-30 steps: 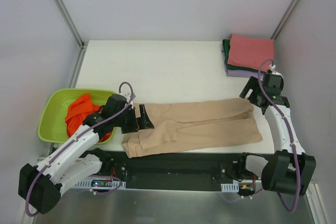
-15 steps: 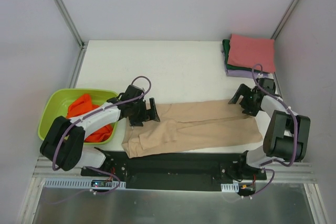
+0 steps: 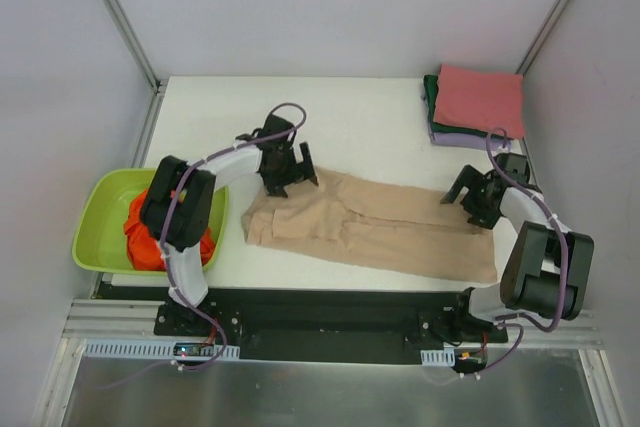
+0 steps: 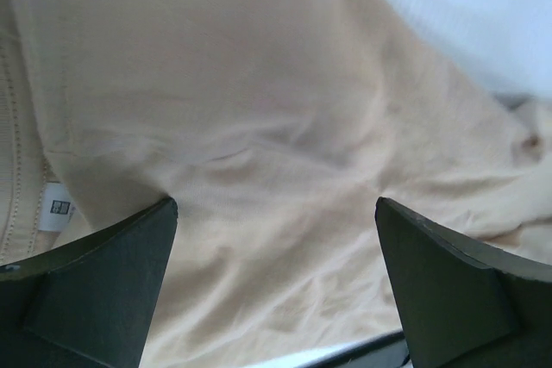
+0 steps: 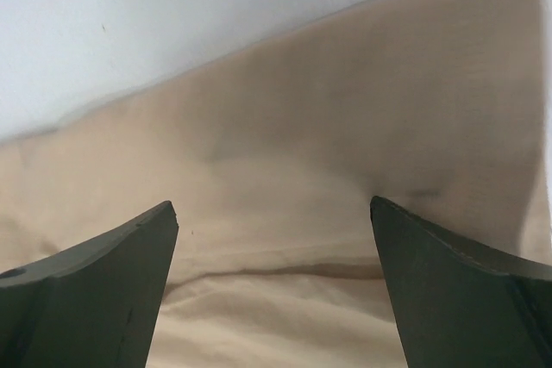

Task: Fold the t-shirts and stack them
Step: Rotate the tshirt 90 degrees

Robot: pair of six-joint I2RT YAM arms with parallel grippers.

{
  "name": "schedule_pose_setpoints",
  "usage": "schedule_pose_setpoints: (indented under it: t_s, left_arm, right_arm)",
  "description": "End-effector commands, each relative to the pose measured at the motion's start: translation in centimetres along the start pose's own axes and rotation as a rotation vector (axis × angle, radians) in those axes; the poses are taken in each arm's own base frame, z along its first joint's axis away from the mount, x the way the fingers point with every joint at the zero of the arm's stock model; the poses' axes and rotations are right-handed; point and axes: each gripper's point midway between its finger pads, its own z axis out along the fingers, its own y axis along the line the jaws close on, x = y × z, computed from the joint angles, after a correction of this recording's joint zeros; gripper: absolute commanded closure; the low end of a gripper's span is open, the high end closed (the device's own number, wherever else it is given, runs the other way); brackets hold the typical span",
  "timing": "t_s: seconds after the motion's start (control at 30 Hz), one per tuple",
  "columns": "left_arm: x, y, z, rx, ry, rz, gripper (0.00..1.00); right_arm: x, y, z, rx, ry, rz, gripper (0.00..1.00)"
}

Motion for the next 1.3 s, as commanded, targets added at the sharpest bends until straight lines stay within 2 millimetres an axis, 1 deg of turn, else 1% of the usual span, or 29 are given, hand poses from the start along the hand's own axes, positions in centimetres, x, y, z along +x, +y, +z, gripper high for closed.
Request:
schedule_pose_setpoints:
  t_s: [0.0, 0.03, 0.07, 0.1, 0.13, 0.17, 0.2, 0.23, 0.27, 0.3, 0.33, 0.37, 0.43, 0.5, 0.57, 0.63, 0.7, 0.73, 0.77, 0.83, 0.87, 0.97, 1.03, 1.1, 1.17, 1.2, 1.27]
  left_arm:
    - [-9.8, -0.4, 3.3, -0.073, -0.121, 0.010, 0.01]
    - [-11.2, -0.3, 4.7, -0.086, -0.109, -0.004, 0.01]
    - [-12.9, -1.4, 5.6, -0.055, -0.103, 0.001, 0.01]
    - [-14.3, -2.0, 6.8, -0.036, -0.102, 0.003, 0.01]
    - [-16.2, -3.7, 7.0, 0.005, -0.114, 0.007, 0.01]
    - [-17.6, -5.3, 7.6, 0.057, -0.115, 0.020, 0.01]
    - [-18.8, -6.3, 8.6, 0.091, -0.123, 0.027, 0.01]
    - [-20.5, -7.6, 8.7, 0.127, -0.159, 0.031, 0.01]
    - [-21.5, -8.3, 9.6, 0.164, -0.169, 0.031, 0.01]
    - [-22.9, -9.6, 9.2, 0.229, -0.181, 0.021, 0.01]
    - [-23.6, -10.8, 8.8, 0.312, -0.170, 0.004, 0.01]
    - [-24.1, -11.8, 8.3, 0.380, -0.165, -0.001, 0.01]
    - [-25.3, -12.6, 7.6, 0.412, -0.222, -0.013, 0.01]
    - [-25.9, -12.5, 7.7, 0.416, -0.265, -0.025, 0.01]
    - [-26.6, -12.5, 8.0, 0.419, -0.291, -0.038, 0.01]
    - [-27.0, -12.9, 8.7, 0.452, -0.290, -0.056, 0.01]
    - [-26.5, -13.8, 9.6, 0.552, -0.235, -0.108, 0.01]
    - [-26.8, -14.2, 9.8, 0.592, -0.226, -0.134, 0.01]
    - [-26.9, -14.1, 10.5, 0.614, -0.216, -0.159, 0.01]
    - [-27.0, -14.1, 11.3, 0.634, -0.206, -0.203, 0.01]
    - [-27.2, -14.3, 11.4, 0.652, -0.213, -0.207, 0.01]
    - [-27.3, -13.8, 12.1, 0.636, -0.222, -0.236, 0.01]
    - [-27.7, -13.2, 12.5, 0.614, -0.244, -0.248, 0.01]
    - [-28.1, -13.0, 12.6, 0.609, -0.260, -0.263, 0.01]
    - [-28.7, -13.6, 11.8, 0.635, -0.274, -0.260, 0.01]
    - [-29.2, -14.7, 10.3, 0.674, -0.290, -0.217, 0.01]
    - [-28.9, -16.7, 6.9, 0.738, -0.287, -0.110, 0.01]
  right_arm:
    - [3.3, -1.0, -1.2, 0.033, 0.053, 0.051, 0.04]
    - [4.0, -0.7, -1.2, 0.010, 0.065, 0.066, 0.04]
    - [5.0, -0.3, -1.2, -0.026, 0.084, 0.080, 0.04]
    - [6.1, 0.5, -1.3, -0.080, 0.109, 0.098, 0.04]
    - [7.0, 1.6, -1.4, -0.157, 0.124, 0.099, 0.04]
    - [7.9, 2.8, -1.5, -0.230, 0.139, 0.116, 0.04]
    - [9.1, 3.5, -1.7, -0.260, 0.164, 0.121, 0.04]
    - [10.5, 4.2, -2.0, -0.276, 0.191, 0.084, 0.04]
    - [11.7, 4.6, -2.3, -0.263, 0.213, 0.039, 0.04]
    - [13.1, 5.1, -2.7, -0.259, 0.241, -0.021, 0.04]
    - [14.6, 5.8, -3.3, -0.283, 0.277, -0.072, 0.04]
    - [15.9, 6.3, -3.8, -0.298, 0.310, -0.093, 0.04]
    - [19.0, 6.7, -4.3, -0.318, 0.371, -0.134, 0.04]
    - [21.5, 7.1, -4.8, -0.333, 0.419, -0.158, 0.04]
    - [23.6, 7.7, -5.4, -0.357, 0.461, -0.206, 0.04]
    - [25.2, 8.6, -6.2, -0.389, 0.493, -0.270, 0.04]
    - [26.5, 9.7, -6.8, -0.426, 0.521, -0.339, 0.04]
    - [27.1, 10.3, -7.0, -0.443, 0.535, -0.373, 0.04]
    - [27.9, 11.0, -7.4, -0.465, 0.552, -0.421, 0.04]
    - [28.7, 12.6, -7.7, -0.496, 0.570, -0.487, 0.04]
    - [29.2, 13.5, -7.9, -0.516, 0.579, -0.526, 0.04]
    - [30.2, 15.7, -7.9, -0.525, 0.614, -0.607, 0.04]
    - [29.7, 17.3, -7.7, -0.524, 0.587, -0.628, 0.04]
    - [28.9, 18.2, -7.5, -0.508, 0.552, -0.663, 0.04]
    - [27.8, 18.6, -7.6, -0.474, 0.518, -0.714, 0.04]
    - [27.1, 18.9, -7.9, -0.463, 0.488, -0.743, 0.04]
    - [25.5, 18.4, -8.5, -0.407, 0.428, -0.781, 0.04]
